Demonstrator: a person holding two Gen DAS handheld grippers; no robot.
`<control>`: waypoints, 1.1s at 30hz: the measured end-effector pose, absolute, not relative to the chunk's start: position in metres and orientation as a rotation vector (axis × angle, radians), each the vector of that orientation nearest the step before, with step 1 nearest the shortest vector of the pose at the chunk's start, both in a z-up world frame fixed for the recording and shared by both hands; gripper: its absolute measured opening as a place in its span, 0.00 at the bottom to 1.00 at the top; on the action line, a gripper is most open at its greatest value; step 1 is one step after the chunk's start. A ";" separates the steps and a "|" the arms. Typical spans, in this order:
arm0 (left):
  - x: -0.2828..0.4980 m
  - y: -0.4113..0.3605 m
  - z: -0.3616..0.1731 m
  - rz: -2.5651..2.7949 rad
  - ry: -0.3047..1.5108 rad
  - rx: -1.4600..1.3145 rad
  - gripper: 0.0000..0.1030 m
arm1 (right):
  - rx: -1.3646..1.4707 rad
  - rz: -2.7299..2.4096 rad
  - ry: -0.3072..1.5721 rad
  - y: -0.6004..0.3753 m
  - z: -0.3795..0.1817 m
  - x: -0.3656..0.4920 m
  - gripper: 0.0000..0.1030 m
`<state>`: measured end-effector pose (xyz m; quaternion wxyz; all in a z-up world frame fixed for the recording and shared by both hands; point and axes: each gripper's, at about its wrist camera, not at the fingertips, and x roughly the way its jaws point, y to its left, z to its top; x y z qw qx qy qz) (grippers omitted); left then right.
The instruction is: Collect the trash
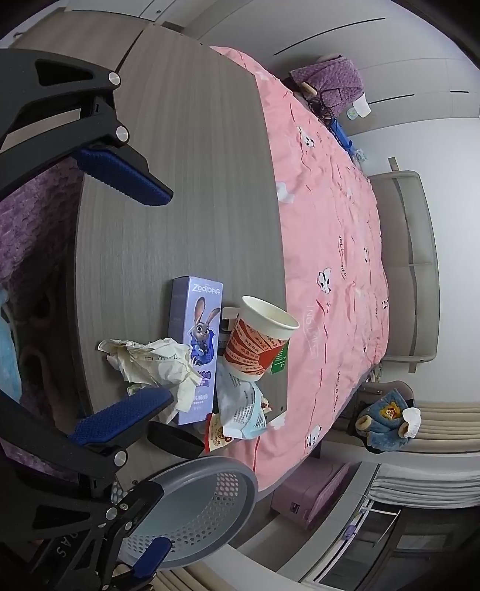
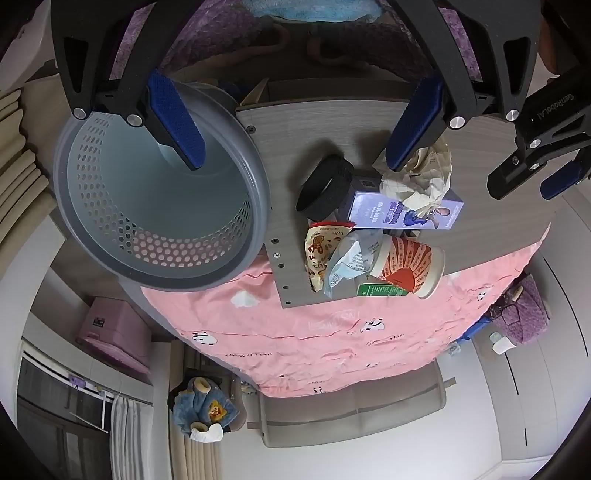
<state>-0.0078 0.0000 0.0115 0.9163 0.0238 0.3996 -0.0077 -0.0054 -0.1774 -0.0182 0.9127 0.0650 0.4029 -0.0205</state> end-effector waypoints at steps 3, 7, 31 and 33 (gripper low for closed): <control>-0.008 0.000 0.012 -0.015 0.817 0.049 0.92 | 0.134 -0.042 0.828 -0.176 -0.021 -0.005 0.93; -0.010 0.001 0.013 -0.015 0.811 0.050 0.92 | 0.133 -0.043 0.826 -0.176 -0.016 -0.007 0.93; -0.013 0.003 0.016 -0.013 0.797 0.048 0.92 | 0.133 -0.040 0.813 -0.174 -0.020 -0.010 0.93; -0.013 0.003 0.016 -0.012 0.798 0.048 0.92 | 0.134 -0.040 0.812 -0.174 -0.020 -0.010 0.93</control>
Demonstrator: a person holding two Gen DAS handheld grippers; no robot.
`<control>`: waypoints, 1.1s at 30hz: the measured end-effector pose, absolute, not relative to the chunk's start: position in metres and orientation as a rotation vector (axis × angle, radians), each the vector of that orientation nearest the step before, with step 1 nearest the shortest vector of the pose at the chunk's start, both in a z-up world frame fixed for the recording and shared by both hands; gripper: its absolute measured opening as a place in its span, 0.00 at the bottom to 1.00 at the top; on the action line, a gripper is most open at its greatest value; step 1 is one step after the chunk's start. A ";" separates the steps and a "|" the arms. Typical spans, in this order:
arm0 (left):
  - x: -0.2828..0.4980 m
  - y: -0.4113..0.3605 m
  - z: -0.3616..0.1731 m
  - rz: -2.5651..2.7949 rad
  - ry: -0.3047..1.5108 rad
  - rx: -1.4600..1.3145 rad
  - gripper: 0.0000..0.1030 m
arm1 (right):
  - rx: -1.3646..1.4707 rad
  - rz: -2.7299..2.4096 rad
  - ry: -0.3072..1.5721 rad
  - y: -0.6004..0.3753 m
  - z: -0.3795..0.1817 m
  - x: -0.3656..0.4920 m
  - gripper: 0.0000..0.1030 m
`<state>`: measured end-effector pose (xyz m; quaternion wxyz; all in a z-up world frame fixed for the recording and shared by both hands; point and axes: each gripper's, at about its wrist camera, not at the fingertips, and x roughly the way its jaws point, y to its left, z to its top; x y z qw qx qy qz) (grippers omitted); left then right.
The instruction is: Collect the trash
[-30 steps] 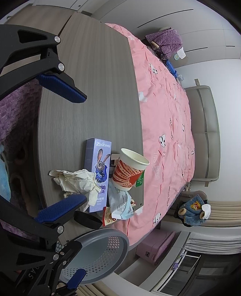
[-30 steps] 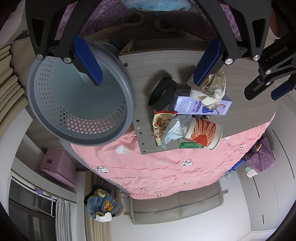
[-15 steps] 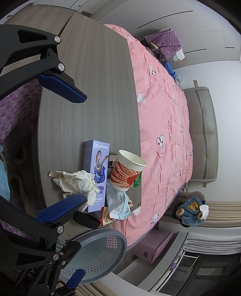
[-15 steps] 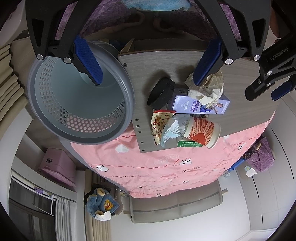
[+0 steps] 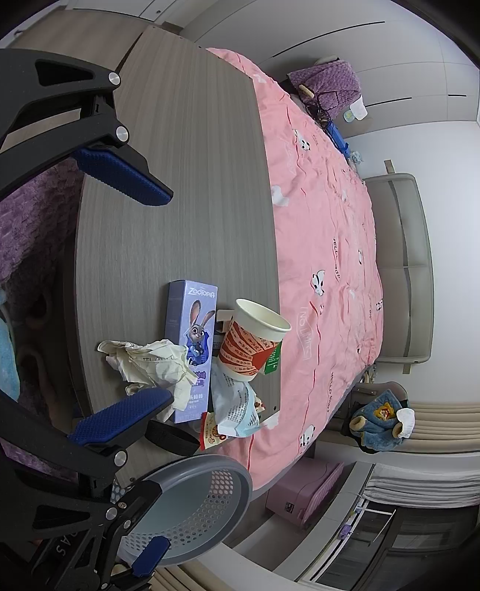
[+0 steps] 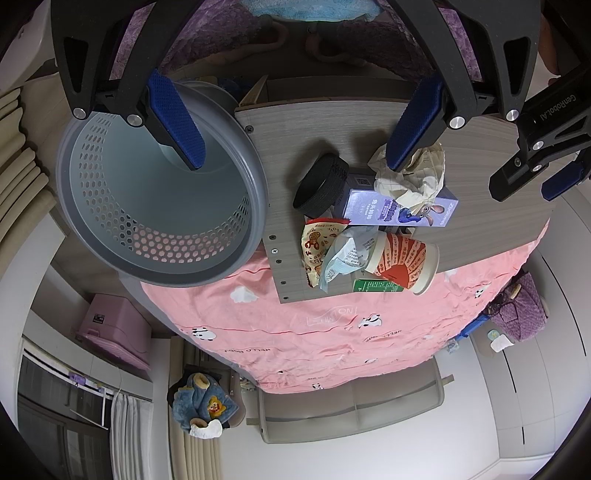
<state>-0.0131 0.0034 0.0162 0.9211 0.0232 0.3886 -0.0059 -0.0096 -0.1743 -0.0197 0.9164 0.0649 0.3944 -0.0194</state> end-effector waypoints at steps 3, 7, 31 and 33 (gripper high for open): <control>-0.013 0.003 0.016 -0.012 0.797 0.048 0.92 | 0.134 -0.040 0.811 -0.174 -0.020 -0.010 0.93; -0.014 0.003 0.016 -0.014 0.795 0.048 0.92 | 0.134 -0.039 0.811 -0.174 -0.020 -0.010 0.93; -0.014 0.003 0.018 -0.009 0.789 0.052 0.92 | 0.136 -0.038 0.809 -0.175 -0.020 -0.010 0.93; -0.014 0.003 0.018 -0.010 0.788 0.051 0.92 | 0.137 -0.038 0.809 -0.175 -0.020 -0.010 0.93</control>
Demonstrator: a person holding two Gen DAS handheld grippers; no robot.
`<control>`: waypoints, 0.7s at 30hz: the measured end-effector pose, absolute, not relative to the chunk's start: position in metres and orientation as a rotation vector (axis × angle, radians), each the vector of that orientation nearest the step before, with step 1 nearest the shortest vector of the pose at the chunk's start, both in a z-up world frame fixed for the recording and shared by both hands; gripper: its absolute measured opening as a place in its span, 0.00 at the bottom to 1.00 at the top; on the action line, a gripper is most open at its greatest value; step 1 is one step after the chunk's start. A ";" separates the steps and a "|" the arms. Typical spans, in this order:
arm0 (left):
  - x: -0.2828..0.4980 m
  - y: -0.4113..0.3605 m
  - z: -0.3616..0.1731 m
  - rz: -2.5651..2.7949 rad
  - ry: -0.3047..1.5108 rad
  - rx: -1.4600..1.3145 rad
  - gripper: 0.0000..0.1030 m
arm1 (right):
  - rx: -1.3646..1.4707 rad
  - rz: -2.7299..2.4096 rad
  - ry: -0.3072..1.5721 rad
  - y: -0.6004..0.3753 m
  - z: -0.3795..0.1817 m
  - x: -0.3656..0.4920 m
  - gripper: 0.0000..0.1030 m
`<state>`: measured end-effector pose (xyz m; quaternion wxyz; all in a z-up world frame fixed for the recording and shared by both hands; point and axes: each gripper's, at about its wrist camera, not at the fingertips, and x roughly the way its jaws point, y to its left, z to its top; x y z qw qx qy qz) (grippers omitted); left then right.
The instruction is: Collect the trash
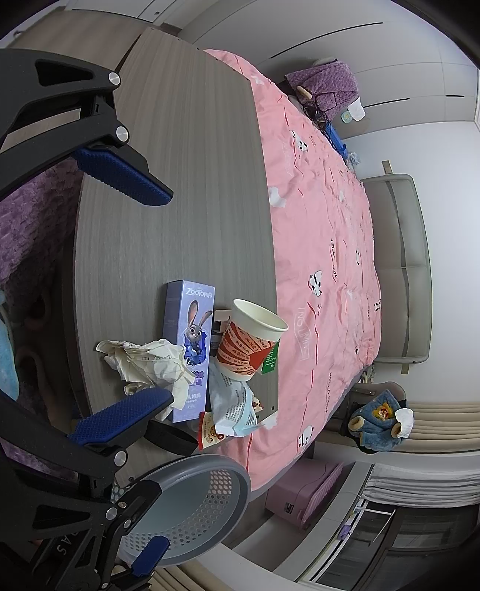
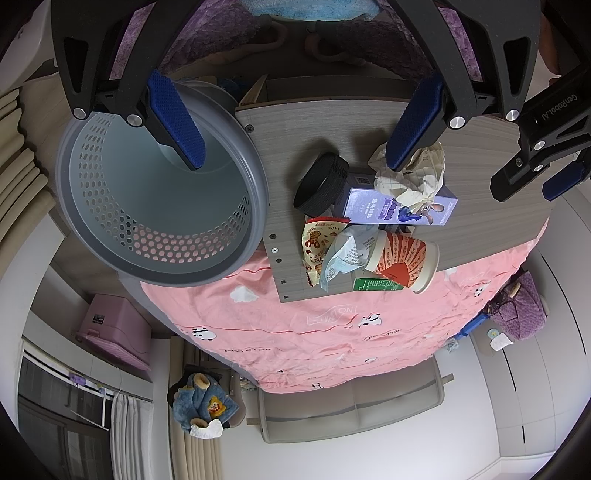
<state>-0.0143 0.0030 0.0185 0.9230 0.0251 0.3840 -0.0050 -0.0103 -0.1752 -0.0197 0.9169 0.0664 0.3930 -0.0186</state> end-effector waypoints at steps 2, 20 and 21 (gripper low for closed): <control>-0.014 0.003 0.018 -0.010 0.789 0.052 0.92 | 0.137 -0.038 0.809 -0.175 -0.020 -0.010 0.93; -0.012 0.009 -0.008 -0.026 0.853 0.043 0.92 | 0.177 -0.043 0.799 -0.189 -0.024 -0.008 0.93; -0.012 0.008 -0.011 -0.037 0.856 0.040 0.92 | 0.182 -0.048 0.798 -0.192 -0.025 -0.007 0.93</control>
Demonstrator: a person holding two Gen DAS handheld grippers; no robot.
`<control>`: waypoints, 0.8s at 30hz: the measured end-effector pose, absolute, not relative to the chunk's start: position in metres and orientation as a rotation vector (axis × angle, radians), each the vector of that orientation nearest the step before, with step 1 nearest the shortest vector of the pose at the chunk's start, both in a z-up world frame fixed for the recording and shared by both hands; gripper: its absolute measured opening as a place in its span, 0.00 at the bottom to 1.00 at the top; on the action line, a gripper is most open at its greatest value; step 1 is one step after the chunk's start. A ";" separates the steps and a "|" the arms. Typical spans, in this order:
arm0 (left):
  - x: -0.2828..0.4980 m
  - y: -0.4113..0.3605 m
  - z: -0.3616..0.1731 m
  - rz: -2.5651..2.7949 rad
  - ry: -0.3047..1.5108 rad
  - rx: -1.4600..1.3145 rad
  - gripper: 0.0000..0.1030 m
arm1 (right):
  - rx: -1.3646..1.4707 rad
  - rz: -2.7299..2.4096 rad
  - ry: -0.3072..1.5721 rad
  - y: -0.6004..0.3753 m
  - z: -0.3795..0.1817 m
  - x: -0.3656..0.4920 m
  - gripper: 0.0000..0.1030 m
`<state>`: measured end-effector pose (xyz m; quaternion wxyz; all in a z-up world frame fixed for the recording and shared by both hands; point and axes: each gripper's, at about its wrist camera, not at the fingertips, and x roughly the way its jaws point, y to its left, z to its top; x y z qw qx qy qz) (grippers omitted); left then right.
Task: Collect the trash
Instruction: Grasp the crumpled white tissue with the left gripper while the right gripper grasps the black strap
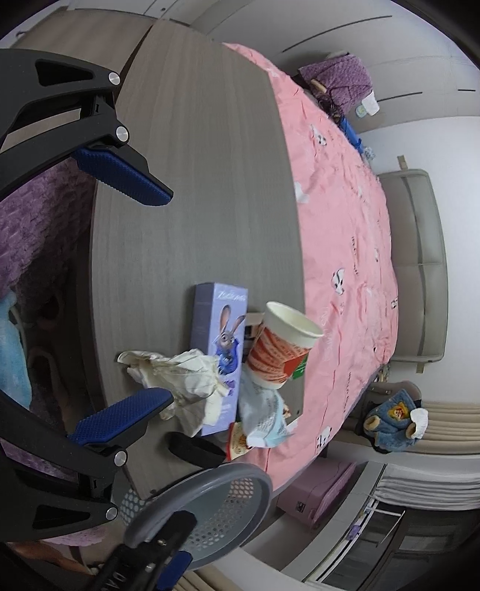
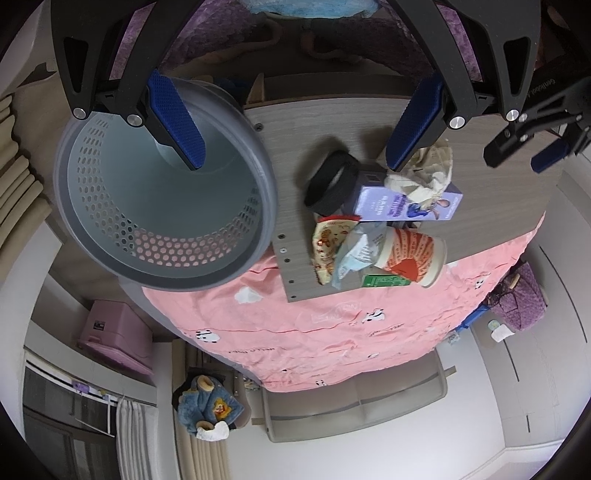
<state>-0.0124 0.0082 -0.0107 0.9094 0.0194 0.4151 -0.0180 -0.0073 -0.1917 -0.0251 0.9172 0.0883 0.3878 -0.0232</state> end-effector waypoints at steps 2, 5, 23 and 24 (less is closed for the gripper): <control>-0.011 0.006 -0.015 -0.059 0.862 0.033 0.92 | 0.189 -0.063 0.794 -0.198 -0.027 -0.007 0.93; -0.008 -0.002 -0.021 -0.107 0.877 0.018 0.92 | 0.195 -0.084 0.789 -0.207 -0.030 -0.008 0.93; 0.033 -0.038 -0.065 -0.204 0.972 -0.021 0.92 | 0.264 -0.097 0.803 -0.240 -0.053 -0.010 0.94; 0.034 -0.039 -0.066 -0.203 0.971 -0.018 0.92 | 0.262 -0.095 0.806 -0.239 -0.054 -0.010 0.94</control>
